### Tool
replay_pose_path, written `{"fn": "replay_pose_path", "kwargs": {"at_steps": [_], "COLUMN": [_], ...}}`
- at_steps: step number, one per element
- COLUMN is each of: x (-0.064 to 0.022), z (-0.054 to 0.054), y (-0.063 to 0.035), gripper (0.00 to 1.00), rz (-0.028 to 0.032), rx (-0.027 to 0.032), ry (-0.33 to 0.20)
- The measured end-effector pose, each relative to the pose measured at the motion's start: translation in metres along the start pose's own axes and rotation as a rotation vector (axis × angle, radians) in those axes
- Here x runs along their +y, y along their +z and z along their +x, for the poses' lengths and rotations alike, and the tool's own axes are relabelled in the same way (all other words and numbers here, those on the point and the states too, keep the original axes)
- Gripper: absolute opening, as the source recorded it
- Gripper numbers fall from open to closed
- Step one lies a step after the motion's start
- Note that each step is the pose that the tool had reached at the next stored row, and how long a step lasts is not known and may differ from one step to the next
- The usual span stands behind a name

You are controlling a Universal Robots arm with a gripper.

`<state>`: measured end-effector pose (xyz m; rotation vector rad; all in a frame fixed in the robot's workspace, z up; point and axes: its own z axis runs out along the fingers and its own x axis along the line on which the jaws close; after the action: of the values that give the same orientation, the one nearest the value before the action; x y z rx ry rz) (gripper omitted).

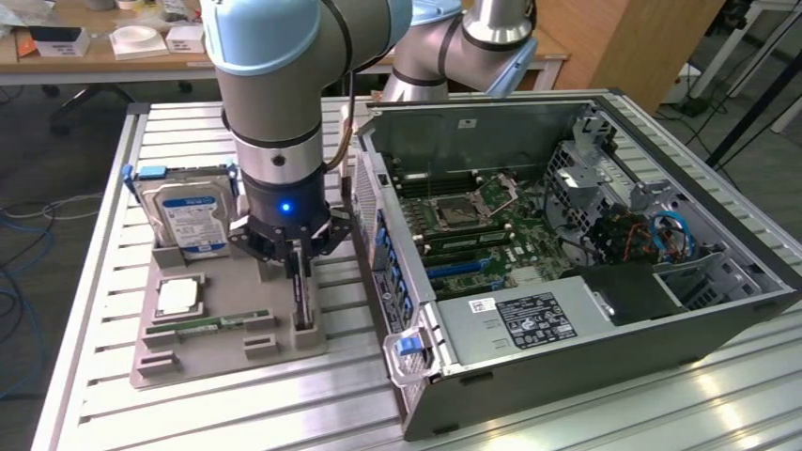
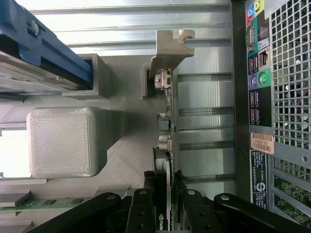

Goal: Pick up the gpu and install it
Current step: 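Pick up the gpu and move the gpu toward the slot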

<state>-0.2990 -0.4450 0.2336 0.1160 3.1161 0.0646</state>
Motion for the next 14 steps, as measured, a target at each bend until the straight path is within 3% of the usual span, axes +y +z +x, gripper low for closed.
{"fn": "replay_pose_path", "kwargs": {"at_steps": [14], "x": [0.0002], "z": [-0.0001], "y": [-0.0039], "gripper": [0.26], "rz": [0.0001], "rx": [0.0], "ry": [0.0]}}
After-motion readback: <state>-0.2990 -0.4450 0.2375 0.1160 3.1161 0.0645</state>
